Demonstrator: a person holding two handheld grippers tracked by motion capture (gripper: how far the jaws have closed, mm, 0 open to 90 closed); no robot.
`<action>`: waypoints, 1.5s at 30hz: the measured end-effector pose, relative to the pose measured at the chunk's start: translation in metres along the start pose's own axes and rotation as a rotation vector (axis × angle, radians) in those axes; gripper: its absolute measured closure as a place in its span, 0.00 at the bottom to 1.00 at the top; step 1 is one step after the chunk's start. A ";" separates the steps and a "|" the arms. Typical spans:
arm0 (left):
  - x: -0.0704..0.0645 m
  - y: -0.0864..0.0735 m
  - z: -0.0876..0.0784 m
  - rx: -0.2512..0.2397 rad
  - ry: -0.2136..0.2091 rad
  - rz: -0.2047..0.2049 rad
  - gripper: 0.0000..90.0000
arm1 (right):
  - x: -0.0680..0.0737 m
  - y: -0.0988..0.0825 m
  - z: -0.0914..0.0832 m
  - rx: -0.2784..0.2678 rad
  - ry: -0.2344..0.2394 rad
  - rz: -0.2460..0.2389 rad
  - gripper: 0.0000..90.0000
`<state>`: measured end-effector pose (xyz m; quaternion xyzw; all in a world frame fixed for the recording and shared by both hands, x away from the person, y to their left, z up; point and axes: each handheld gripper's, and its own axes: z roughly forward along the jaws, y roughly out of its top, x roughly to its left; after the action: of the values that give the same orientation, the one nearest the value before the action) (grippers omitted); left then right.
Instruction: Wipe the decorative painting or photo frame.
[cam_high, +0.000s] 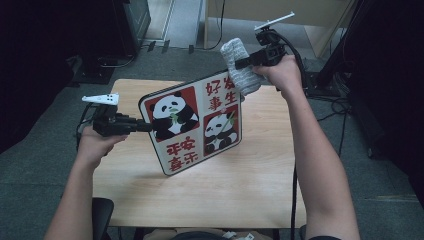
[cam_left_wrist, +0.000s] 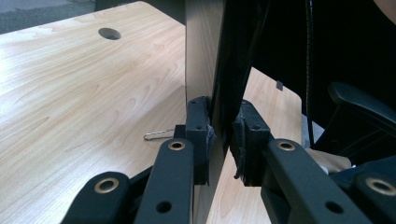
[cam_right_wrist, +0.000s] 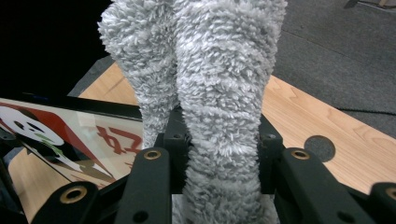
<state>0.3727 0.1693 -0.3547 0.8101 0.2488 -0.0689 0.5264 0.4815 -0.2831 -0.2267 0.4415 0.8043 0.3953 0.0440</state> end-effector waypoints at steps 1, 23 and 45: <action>0.000 0.000 0.000 -0.001 -0.001 0.000 0.87 | -0.002 -0.001 -0.001 0.000 -0.004 0.000 0.75; 0.000 0.000 0.001 -0.004 0.001 0.013 0.87 | -0.036 -0.034 0.009 0.031 -0.026 0.035 0.76; 0.000 -0.001 0.001 -0.009 0.004 0.009 0.87 | -0.047 -0.069 0.024 0.020 -0.004 0.025 0.76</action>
<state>0.3725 0.1687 -0.3557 0.8089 0.2465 -0.0638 0.5299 0.4738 -0.3246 -0.3023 0.4526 0.8027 0.3868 0.0363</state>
